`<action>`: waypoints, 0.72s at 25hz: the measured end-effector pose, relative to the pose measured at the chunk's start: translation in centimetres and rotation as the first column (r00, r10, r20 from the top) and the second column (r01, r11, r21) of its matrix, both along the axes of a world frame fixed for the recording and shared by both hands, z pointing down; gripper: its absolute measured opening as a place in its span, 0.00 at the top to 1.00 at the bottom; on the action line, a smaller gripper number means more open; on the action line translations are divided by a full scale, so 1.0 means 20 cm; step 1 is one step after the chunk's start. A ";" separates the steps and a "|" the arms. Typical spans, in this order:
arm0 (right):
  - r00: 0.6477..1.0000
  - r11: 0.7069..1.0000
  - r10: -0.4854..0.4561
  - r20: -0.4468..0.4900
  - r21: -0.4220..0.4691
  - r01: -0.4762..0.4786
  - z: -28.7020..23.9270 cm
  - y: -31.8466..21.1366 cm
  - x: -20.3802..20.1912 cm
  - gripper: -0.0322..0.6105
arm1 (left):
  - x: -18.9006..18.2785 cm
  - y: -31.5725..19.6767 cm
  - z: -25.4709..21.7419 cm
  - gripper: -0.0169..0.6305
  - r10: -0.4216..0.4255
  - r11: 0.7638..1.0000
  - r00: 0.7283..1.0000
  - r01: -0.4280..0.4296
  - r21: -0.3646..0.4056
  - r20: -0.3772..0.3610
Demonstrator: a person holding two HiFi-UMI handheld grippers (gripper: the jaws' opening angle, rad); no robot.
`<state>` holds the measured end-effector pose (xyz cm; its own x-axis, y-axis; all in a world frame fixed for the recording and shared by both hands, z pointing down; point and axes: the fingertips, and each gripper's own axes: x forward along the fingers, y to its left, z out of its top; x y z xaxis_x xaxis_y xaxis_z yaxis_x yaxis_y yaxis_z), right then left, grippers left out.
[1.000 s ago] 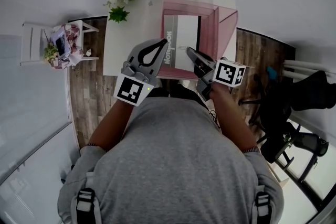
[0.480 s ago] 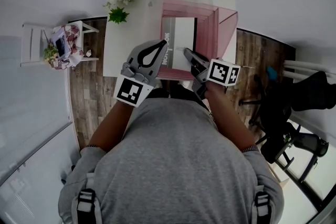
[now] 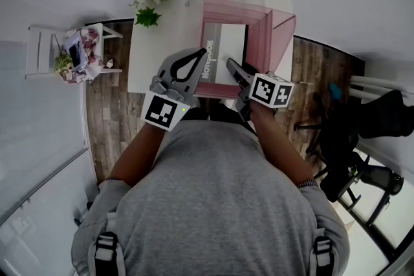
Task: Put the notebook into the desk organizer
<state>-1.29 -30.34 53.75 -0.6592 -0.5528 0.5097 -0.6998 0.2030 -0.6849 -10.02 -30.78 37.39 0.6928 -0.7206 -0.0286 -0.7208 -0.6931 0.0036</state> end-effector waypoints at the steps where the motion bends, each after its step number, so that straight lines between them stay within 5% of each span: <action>1: 1.000 1.000 -0.004 -0.023 0.013 0.005 0.00 0.00 -0.01 0.71 | 0.00 0.00 0.00 0.94 -0.002 1.000 1.000 0.002 -0.001 -0.002; 9: 0.968 0.994 -0.045 -0.247 0.087 0.069 0.01 0.00 -0.02 0.46 | -0.01 0.01 0.00 0.94 0.006 1.000 1.000 -0.006 0.004 -0.004; 18: 0.935 0.993 -0.034 -0.353 0.096 0.073 0.09 0.03 0.00 0.28 | -0.03 0.03 -0.01 0.94 0.010 1.000 1.000 -0.009 0.009 -0.015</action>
